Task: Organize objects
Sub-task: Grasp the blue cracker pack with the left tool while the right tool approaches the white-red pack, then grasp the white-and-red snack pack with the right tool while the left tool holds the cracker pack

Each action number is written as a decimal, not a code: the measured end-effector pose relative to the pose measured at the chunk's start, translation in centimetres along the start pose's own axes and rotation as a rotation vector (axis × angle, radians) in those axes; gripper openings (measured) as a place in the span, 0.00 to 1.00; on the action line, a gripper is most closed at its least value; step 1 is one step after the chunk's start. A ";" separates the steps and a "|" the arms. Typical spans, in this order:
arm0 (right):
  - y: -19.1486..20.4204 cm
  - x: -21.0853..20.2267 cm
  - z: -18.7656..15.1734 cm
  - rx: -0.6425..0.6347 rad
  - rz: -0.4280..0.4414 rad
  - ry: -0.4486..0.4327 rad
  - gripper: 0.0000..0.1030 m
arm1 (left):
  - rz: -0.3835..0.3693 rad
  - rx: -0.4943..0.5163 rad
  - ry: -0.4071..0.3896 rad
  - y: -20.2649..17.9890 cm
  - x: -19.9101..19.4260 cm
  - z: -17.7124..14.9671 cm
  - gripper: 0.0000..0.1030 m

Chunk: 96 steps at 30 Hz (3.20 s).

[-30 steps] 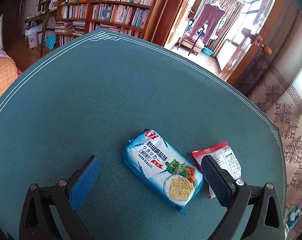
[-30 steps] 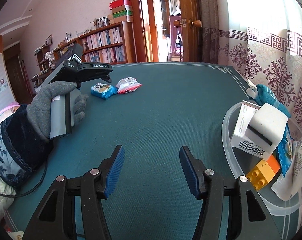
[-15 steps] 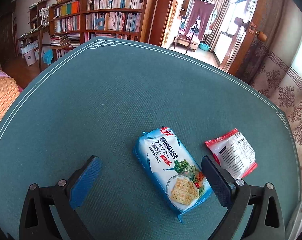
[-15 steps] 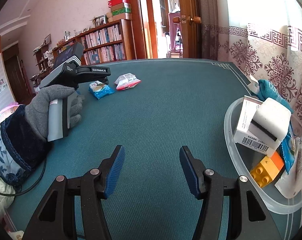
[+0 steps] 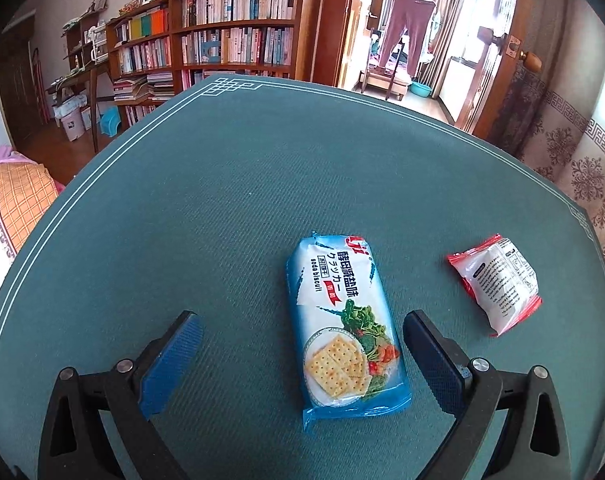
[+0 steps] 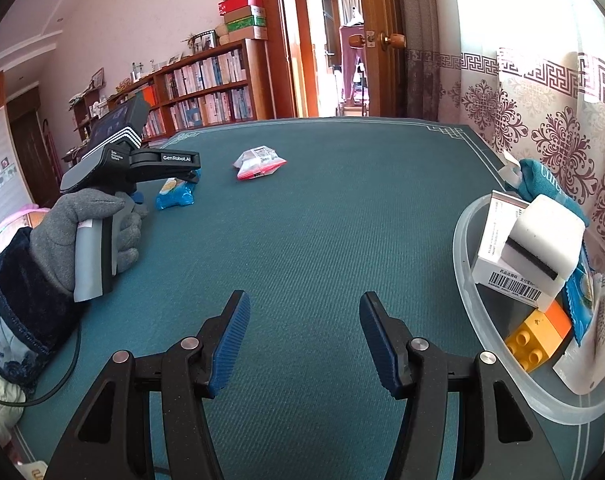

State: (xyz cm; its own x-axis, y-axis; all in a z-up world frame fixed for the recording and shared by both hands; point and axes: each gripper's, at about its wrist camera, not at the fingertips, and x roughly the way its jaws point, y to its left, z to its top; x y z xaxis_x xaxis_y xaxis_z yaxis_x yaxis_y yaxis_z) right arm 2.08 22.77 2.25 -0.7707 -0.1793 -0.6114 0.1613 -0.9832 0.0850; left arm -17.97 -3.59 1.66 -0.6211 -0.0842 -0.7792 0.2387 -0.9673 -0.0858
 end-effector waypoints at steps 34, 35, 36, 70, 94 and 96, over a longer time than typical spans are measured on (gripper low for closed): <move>6.3 13.9 12.3 -0.102 0.021 0.100 0.57 | -0.032 0.041 -0.106 1.7 -3.2 1.2 0.42; 6.4 14.7 13.0 -0.102 0.026 0.107 0.57 | -0.032 0.038 -0.105 1.8 -3.1 1.2 0.42; 6.5 15.5 13.6 -0.098 0.031 0.114 0.57 | -0.032 0.036 -0.103 1.9 -3.0 1.2 0.42; 8.0 23.5 16.9 -0.326 -0.047 0.183 0.73 | -0.051 0.031 -0.059 1.7 -1.9 1.2 0.42; 7.1 17.4 13.9 -0.157 -0.030 0.146 0.46 | -0.140 0.063 -0.116 0.5 -4.6 1.1 0.42; 6.7 15.8 13.4 -0.138 -0.032 0.131 0.46 | -0.154 0.077 -0.129 0.0 -5.3 1.1 0.42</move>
State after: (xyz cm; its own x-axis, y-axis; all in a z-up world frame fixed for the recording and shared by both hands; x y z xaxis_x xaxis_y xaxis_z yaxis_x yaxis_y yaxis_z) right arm -17.25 12.93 3.74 -0.6913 -0.1328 -0.7103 0.2277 -0.9729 -0.0396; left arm -15.50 -3.42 6.46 -0.7372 0.0411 -0.6744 0.0788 -0.9861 -0.1462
